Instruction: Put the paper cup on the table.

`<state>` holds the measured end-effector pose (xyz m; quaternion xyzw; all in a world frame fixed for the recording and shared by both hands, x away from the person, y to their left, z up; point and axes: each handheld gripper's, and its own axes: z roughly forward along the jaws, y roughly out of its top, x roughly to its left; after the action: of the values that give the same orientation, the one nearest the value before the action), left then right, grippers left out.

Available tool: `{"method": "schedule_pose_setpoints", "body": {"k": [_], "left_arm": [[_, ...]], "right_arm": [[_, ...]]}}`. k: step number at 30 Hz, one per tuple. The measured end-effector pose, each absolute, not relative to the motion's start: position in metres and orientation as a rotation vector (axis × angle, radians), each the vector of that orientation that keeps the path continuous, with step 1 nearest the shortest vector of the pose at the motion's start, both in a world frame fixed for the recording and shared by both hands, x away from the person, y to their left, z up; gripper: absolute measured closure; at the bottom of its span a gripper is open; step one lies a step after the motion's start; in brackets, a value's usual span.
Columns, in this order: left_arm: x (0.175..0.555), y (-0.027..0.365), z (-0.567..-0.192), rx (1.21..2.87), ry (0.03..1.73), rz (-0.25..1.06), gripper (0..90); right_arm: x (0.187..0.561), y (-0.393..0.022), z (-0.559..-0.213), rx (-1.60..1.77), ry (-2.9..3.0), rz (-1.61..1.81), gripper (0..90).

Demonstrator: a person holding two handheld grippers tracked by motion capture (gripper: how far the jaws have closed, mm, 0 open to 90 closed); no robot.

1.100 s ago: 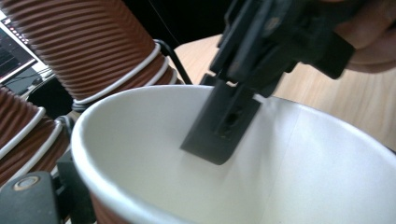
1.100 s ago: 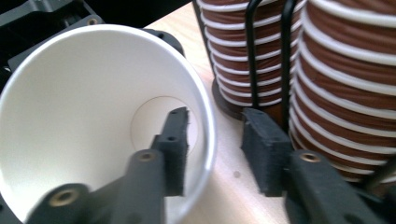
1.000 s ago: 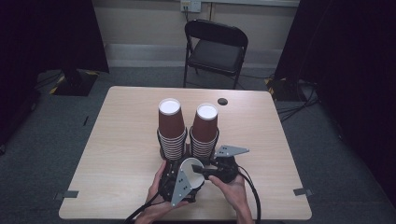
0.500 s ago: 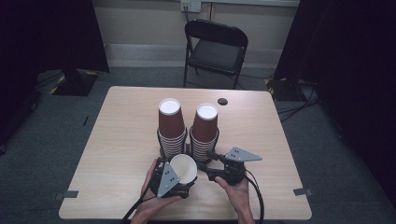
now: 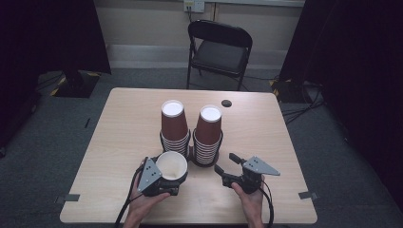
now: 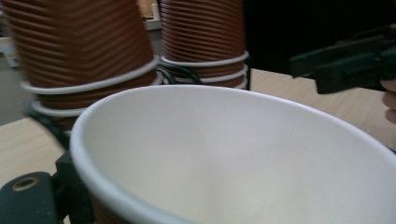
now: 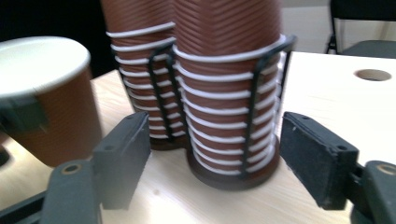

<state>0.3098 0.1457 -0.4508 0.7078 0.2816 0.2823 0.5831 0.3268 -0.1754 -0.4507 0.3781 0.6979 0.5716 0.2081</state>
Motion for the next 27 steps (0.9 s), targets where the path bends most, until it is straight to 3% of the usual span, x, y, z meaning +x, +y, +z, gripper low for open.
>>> {"method": "schedule_pose_setpoints", "body": {"k": [16, 27], "left_arm": [[0.33, 0.2, -0.447, 1.554, 0.809, 0.671, 8.1], [0.354, 0.221, -0.442, 1.521, 0.945, 0.778, 7.9]], "right_arm": [[0.315, -0.204, -0.474, 1.107, 1.862, 1.586, 18.3], [0.313, -0.216, -0.484, 1.126, 1.761, 1.482, 13.6]]}}
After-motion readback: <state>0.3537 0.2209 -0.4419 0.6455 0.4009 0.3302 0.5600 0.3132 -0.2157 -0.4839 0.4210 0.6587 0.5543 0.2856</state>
